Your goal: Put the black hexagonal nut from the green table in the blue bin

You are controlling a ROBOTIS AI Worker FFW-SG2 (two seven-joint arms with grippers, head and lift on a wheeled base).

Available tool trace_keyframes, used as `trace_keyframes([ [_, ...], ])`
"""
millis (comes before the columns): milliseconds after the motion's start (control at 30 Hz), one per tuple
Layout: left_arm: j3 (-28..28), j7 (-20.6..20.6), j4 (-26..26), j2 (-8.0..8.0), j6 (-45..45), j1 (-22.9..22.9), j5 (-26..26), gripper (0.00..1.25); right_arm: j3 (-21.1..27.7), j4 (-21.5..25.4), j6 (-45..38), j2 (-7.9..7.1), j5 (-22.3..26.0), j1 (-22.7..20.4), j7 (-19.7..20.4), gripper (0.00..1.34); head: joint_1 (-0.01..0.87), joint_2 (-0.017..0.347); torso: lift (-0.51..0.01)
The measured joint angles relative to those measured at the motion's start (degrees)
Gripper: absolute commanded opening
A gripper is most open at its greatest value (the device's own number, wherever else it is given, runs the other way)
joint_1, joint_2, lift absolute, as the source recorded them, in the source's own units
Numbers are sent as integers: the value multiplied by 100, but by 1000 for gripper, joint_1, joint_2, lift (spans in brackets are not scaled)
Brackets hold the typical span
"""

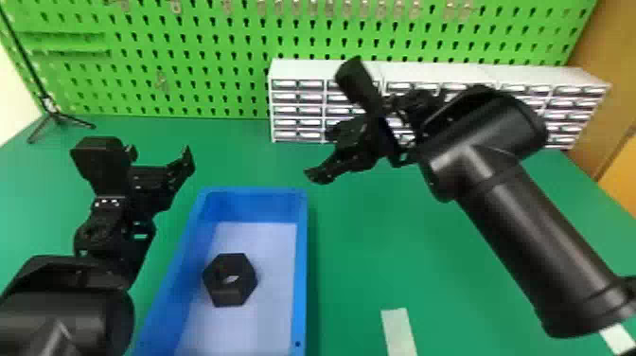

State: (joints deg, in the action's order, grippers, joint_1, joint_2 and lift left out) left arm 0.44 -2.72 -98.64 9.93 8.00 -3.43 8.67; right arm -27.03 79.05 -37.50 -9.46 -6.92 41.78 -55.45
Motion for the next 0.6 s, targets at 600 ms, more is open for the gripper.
trace_keyframes([
  [600,1,-46,-66,-9,0,26,37,953,1796,-4,446,354,289,-890,1245,1197,683,28,-96],
])
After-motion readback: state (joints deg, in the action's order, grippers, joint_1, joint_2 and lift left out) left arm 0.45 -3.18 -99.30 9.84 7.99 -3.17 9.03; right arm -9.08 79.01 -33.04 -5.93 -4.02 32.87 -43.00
